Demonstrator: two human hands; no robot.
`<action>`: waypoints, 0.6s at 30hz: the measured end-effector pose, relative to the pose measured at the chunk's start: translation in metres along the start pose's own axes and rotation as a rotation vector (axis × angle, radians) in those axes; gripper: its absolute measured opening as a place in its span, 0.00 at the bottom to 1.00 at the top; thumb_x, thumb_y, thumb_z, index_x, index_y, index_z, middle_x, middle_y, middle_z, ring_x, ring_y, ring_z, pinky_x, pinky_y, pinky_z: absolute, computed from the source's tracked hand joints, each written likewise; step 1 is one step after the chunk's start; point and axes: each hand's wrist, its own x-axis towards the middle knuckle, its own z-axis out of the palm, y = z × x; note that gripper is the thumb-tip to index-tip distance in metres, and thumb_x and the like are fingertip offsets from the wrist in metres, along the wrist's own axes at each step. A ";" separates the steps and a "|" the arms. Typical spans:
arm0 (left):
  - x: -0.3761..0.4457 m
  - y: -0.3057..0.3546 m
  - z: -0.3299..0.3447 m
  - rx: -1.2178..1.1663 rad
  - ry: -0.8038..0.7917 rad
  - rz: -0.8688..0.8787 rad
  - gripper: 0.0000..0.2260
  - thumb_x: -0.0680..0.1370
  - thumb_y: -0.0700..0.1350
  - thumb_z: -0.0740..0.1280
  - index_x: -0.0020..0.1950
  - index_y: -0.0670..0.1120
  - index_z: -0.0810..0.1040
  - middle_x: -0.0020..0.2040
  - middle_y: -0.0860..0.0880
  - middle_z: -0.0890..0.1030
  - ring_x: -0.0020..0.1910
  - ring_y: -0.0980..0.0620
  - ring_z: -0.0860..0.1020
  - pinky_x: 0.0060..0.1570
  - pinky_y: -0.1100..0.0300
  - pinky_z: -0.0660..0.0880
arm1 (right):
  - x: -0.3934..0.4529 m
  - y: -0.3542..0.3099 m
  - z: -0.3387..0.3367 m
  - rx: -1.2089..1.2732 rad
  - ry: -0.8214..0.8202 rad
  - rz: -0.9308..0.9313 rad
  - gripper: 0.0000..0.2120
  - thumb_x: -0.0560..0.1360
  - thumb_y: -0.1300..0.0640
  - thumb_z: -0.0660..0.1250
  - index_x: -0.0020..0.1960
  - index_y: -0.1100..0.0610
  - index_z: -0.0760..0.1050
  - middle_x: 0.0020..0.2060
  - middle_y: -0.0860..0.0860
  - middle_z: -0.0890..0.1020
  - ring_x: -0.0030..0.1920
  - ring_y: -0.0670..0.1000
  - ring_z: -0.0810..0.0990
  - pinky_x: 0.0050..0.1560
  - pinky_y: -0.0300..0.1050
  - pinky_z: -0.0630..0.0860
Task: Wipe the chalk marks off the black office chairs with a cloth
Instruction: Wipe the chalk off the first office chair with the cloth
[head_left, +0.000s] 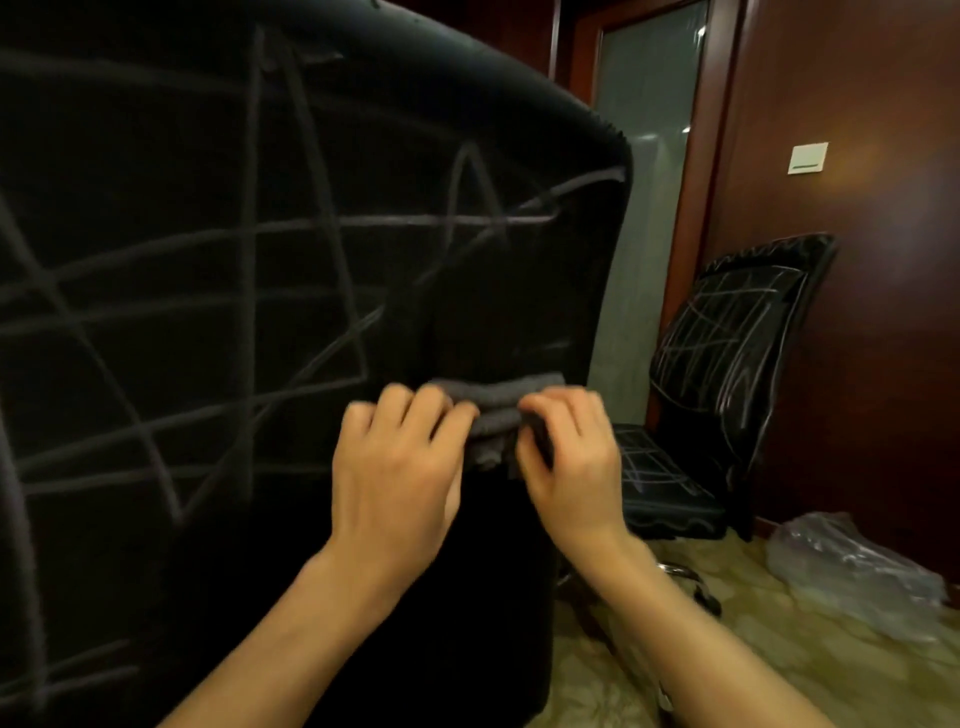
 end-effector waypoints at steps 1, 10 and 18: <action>0.019 0.000 -0.003 0.016 0.033 -0.009 0.13 0.73 0.44 0.66 0.55 0.45 0.82 0.48 0.45 0.80 0.44 0.39 0.75 0.41 0.48 0.63 | 0.020 0.003 -0.004 0.004 0.039 0.001 0.11 0.74 0.63 0.65 0.55 0.63 0.79 0.49 0.58 0.79 0.51 0.57 0.77 0.52 0.52 0.76; 0.044 0.012 0.000 0.087 0.028 0.027 0.12 0.72 0.42 0.68 0.54 0.45 0.82 0.48 0.44 0.80 0.44 0.39 0.75 0.41 0.47 0.64 | 0.021 0.012 0.006 0.055 0.165 0.110 0.12 0.75 0.62 0.64 0.57 0.64 0.77 0.52 0.58 0.78 0.54 0.54 0.74 0.58 0.35 0.68; 0.045 0.014 0.005 0.107 -0.032 0.094 0.11 0.72 0.41 0.70 0.53 0.45 0.82 0.48 0.45 0.79 0.44 0.41 0.75 0.41 0.48 0.65 | 0.018 0.025 0.004 0.071 0.073 0.058 0.12 0.72 0.62 0.64 0.55 0.63 0.77 0.49 0.59 0.77 0.51 0.57 0.75 0.54 0.48 0.73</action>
